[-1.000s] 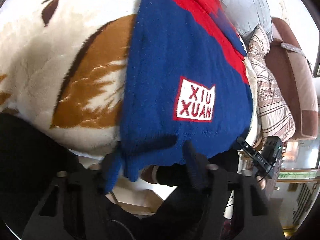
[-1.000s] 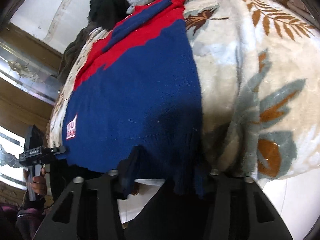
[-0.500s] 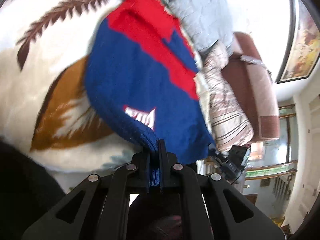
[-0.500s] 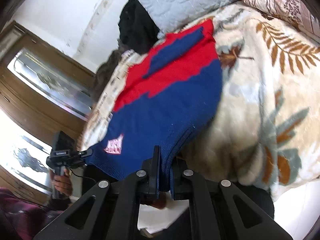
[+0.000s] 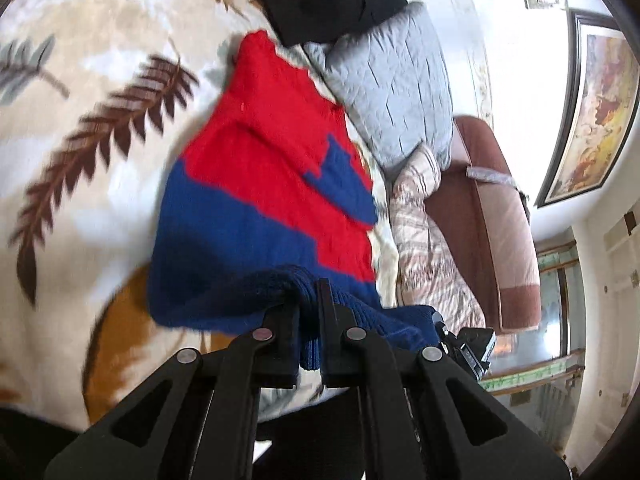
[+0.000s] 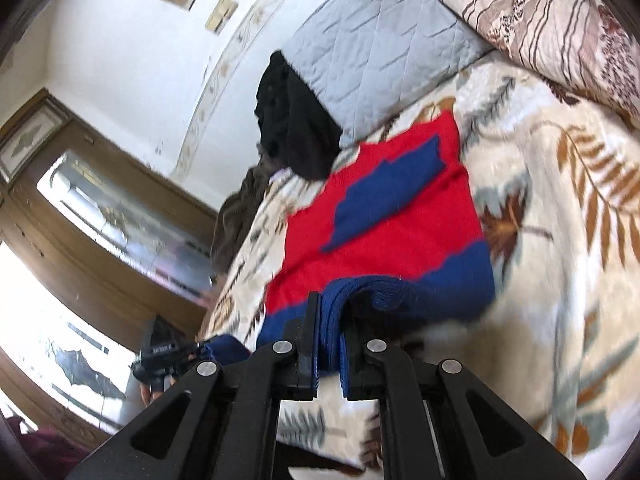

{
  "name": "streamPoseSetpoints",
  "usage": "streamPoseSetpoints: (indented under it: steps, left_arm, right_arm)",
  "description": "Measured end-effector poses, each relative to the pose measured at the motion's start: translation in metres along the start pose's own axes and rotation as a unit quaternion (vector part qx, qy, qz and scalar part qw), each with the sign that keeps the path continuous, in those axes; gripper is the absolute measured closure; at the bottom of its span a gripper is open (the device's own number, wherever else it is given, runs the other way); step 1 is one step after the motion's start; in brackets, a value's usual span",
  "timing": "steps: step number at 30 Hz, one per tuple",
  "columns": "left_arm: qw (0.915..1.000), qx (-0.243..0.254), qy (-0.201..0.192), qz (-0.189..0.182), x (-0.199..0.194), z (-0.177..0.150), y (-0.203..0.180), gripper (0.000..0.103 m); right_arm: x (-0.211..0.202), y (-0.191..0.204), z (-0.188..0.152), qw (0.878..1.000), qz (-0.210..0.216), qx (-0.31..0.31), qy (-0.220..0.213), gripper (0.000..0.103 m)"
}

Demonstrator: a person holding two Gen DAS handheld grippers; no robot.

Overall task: Fold small clothes
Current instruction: 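Grasp the blue hem with the left tool and lift it, then fold the blue hem up over the red chest with the left tool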

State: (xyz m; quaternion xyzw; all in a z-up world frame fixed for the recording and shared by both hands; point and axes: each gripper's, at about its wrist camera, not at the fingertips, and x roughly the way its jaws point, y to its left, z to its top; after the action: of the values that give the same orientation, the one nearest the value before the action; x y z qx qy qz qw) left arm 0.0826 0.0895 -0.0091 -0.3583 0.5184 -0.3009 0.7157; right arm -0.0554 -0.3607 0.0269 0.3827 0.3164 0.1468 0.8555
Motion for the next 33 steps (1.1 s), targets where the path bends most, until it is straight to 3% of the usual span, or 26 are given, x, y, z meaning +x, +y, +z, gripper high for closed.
streamPoseSetpoints:
  steps: [8,12,20,29,31,33]
  left_arm:
    - [0.9982,-0.011,-0.059,0.003,0.014,0.071,-0.002,0.099]
    - [0.9973,-0.016,-0.07,0.01,0.033,0.108,-0.002,0.099]
    - [0.9962,-0.017,-0.08,0.031,0.079,0.181,0.0,0.099]
    - [0.9934,-0.054,-0.064,0.079,0.135,0.236,0.035,0.099]
    - [0.9935,-0.081,-0.051,0.061,0.139,0.24,0.045,0.099]
    - [0.9935,-0.098,-0.05,0.027,0.13,0.24,0.049,0.098]
  right_arm:
    - [0.05,-0.02,0.052,0.997,0.0,0.057,-0.046,0.096]
    - [0.082,-0.03,0.076,0.994,0.002,0.084,-0.068,0.096]
    - [0.135,-0.071,0.121,0.984,0.005,0.148,-0.103,0.096]
    - [0.194,-0.115,0.167,0.976,-0.038,0.189,-0.1,0.094]
    - [0.204,-0.124,0.171,0.972,-0.062,0.209,-0.082,0.091]
    - [0.199,-0.126,0.175,0.969,-0.04,0.229,-0.08,0.089]
